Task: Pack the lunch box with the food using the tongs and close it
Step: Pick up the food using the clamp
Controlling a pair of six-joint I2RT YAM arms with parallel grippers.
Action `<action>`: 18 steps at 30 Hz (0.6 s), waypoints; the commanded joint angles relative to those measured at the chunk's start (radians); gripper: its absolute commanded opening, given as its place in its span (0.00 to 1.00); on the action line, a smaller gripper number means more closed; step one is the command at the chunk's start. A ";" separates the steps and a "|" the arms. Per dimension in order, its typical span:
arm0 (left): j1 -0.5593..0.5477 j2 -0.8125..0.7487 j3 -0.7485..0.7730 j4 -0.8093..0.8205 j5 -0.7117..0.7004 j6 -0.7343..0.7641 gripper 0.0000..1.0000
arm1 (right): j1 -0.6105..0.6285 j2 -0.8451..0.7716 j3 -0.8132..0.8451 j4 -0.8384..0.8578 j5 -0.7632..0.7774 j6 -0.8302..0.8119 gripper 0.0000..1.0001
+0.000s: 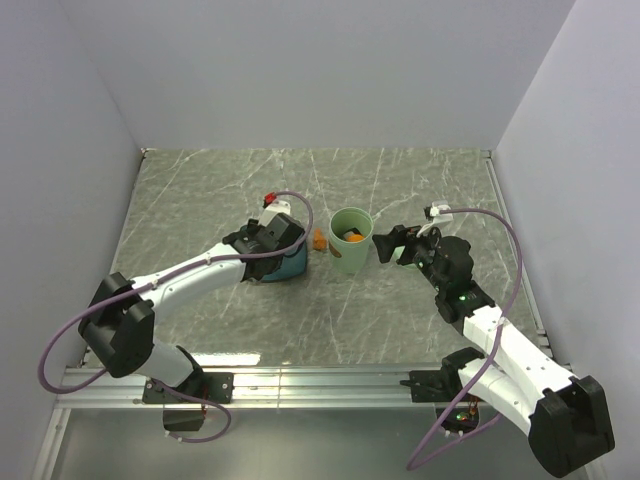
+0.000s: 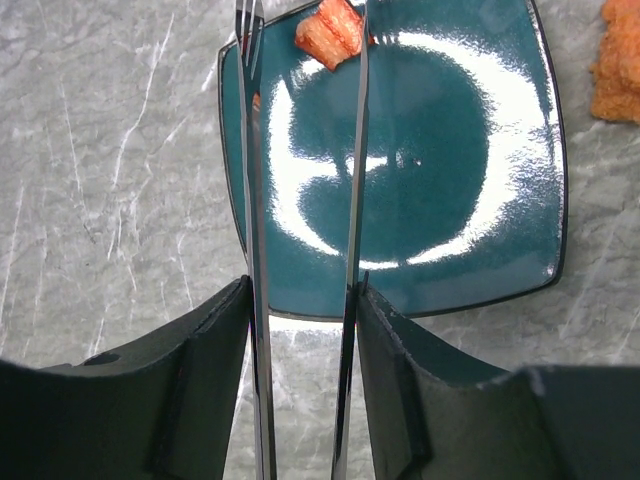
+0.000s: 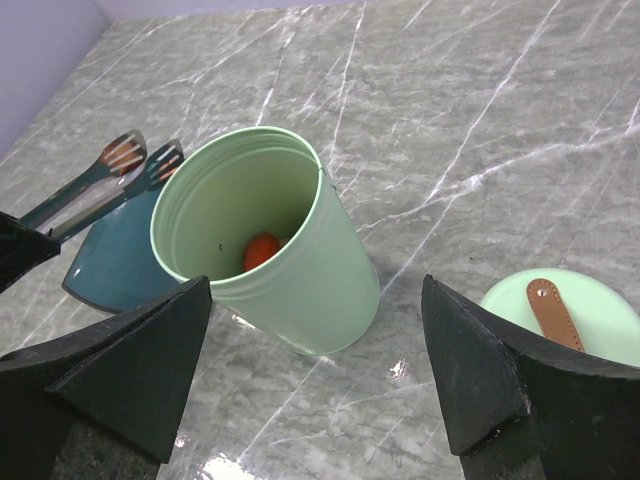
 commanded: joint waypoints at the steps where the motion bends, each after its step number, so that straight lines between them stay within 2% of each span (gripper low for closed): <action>1: -0.009 0.006 0.034 -0.007 0.004 -0.020 0.51 | -0.008 -0.026 -0.007 0.029 -0.013 0.000 0.92; 18: -0.032 0.008 0.023 -0.030 0.013 -0.043 0.50 | -0.008 -0.037 -0.011 0.027 -0.025 0.001 0.92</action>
